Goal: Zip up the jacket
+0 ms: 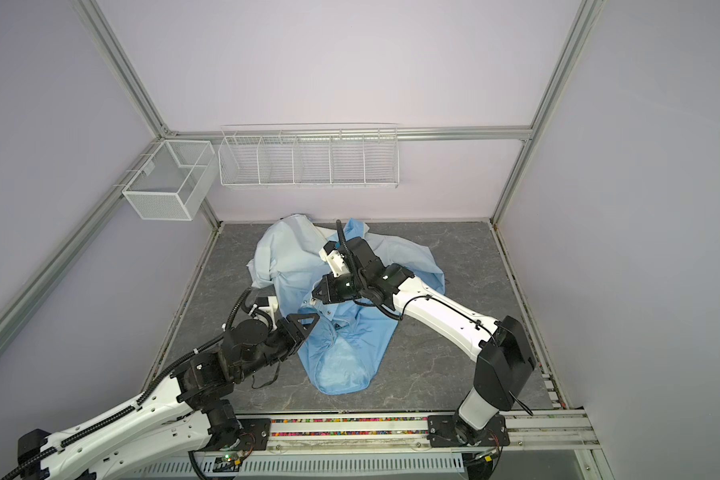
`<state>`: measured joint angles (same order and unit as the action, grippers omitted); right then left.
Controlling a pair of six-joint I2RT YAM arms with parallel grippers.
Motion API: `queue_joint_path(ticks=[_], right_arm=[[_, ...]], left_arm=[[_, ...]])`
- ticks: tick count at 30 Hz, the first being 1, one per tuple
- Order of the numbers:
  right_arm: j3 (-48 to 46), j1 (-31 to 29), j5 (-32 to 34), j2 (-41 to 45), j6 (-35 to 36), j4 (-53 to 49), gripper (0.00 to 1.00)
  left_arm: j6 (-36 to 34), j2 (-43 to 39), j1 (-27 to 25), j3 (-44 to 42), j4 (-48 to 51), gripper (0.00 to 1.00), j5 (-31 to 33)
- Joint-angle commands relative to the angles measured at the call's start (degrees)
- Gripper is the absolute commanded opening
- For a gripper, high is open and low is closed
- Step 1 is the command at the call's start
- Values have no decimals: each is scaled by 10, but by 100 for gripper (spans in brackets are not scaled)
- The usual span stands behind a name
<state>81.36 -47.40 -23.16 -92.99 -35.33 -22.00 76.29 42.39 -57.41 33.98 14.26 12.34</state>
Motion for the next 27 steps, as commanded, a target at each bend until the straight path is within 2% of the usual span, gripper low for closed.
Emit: queue_joint_path(ticks=[1, 6, 10, 15, 19, 27], right_arm=[[11, -1, -22, 1, -22, 4, 7], [8, 0, -24, 7, -28, 4, 7], [8, 0, -26, 9, -34, 6, 7], [7, 2, -28, 9, -42, 8, 7], [5, 3, -30, 9, -50, 13, 7], [5, 4, -32, 6, -62, 22, 7]], left_arm=[[-39, 4, -3, -23, -66, 47, 88], [-86, 5, -3, -41, -153, 47, 128], [-102, 31, -3, -48, -217, 45, 110], [-89, 41, -2, -58, -237, 44, 99], [-83, 39, -3, -68, -252, 38, 113], [-71, 43, -3, -83, -259, 29, 99]])
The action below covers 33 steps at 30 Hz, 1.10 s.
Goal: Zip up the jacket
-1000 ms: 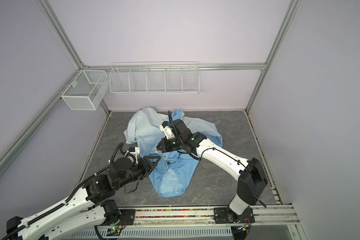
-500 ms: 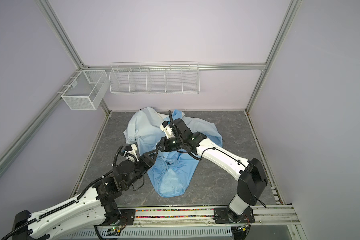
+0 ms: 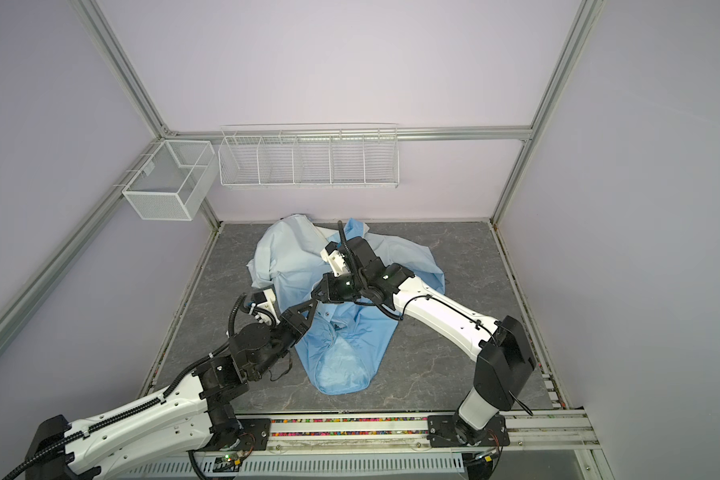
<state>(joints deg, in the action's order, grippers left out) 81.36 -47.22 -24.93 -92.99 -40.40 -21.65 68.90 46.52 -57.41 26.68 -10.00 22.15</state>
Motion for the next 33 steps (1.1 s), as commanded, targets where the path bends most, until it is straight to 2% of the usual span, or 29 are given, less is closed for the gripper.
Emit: queue_joint_path(ticks=[1, 5, 8, 9, 14, 18, 24, 29, 30, 31, 33], right_arm=[[6, 2, -14, 6, -12, 18, 7], [5, 3, -13, 7, -12, 17, 7], [5, 4, -9, 7, -12, 17, 7], [5, 4, -6, 7, -9, 16, 7], [-8, 5, 33, 8, 16, 21, 7], [-35, 7, 113, 9, 55, 39, 7], [-32, 25, 169, -3, 67, 33, 7], [-20, 32, 146, -5, 71, 32, 7], [-21, 30, 138, -3, 71, 35, 7], [-20, 28, 134, 0, 69, 35, 7], [-25, 27, 125, 5, 63, 38, 7]], left_arm=[[3, 1, -2, -12, -17, 27, 1], [2, -1, -2, -14, -14, 18, 0], [8, -8, -3, -17, -10, 2, 0], [8, -11, -3, -17, -5, 0, 1], [16, -30, -2, -12, 29, 0, 3], [12, -53, -2, -1, 50, 0, -4], [11, -67, -2, 2, 57, 0, -4], [27, -77, -2, -6, 58, 0, 18], [34, -78, -2, -11, 49, 9, 27], [39, -78, -2, -15, 38, 27, 35], [50, -72, -2, -17, 23, 48, 46]])
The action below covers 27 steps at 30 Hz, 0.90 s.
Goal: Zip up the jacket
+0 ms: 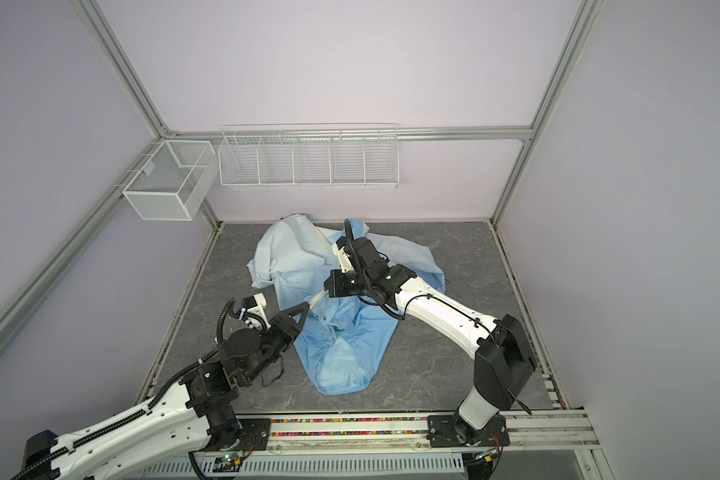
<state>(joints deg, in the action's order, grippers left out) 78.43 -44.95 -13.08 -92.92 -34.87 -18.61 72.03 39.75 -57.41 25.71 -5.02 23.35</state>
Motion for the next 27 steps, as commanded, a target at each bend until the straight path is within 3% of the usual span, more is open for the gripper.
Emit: queue_joint_path(ticks=[1, 4, 11, 13, 14, 16, 20, 23, 27], right_arm=[[1, 3, 4, 8, 4, 12, 7], [-4, 1, -2, 14, -2, 15, 7], [-7, -1, -9, 19, -5, 13, 7], [-8, -1, -11, 21, -5, 15, 7], [-9, -1, -11, 23, -3, 14, 7], [-12, 1, -6, 28, 5, 11, 7], [-14, 34, 6, 27, 34, 5, 7], [30, 90, 44, -3, 78, -28, 7], [110, 191, 87, -63, 94, -59, 7]], left_arm=[[23, 3, -1, -6, -35, 56, 35], [37, 29, 4, -6, -69, 65, 29], [55, 104, 15, 7, -127, 65, -6], [65, 111, 20, 9, -123, 57, -5], [69, 111, 23, 7, -124, 46, -2], [85, 102, 36, 4, -108, 3, -1], [62, 63, 96, 71, 35, 0, -55], [-5, 52, 150, 184, 180, 0, -86], [-119, 93, 266, 355, 320, 0, -141]])
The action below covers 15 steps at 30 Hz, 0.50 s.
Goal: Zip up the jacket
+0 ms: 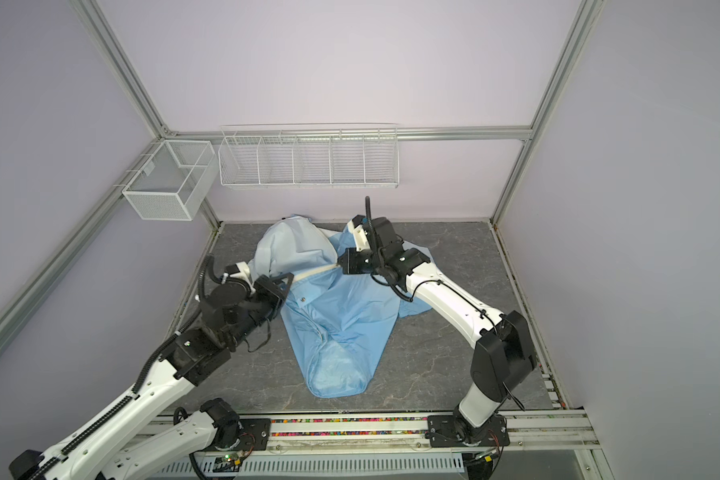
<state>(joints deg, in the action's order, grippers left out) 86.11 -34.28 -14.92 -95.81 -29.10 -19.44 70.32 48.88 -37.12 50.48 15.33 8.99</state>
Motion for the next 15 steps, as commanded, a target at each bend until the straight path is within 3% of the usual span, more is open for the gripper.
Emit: queue_joint_path(ticks=[1, 4, 9, 12, 15], right_arm=[[57, 108, 112, -48, 36, -59, 7], [125, 165, 123, -84, 37, -82, 7], [202, 258, 132, -108, 18, -119, 7], [221, 310, 131, -100, 13, -129, 7], [229, 363, 118, -92, 5, -145, 7]], left_arm=[[-140, 26, 95, 153, 147, 0, -14], [-226, 104, 165, 280, 191, 0, -45], [-308, 255, 270, 495, 201, 0, -67], [-362, 370, 299, 680, 238, 0, -65], [-372, 488, 321, 867, 289, 0, -95]])
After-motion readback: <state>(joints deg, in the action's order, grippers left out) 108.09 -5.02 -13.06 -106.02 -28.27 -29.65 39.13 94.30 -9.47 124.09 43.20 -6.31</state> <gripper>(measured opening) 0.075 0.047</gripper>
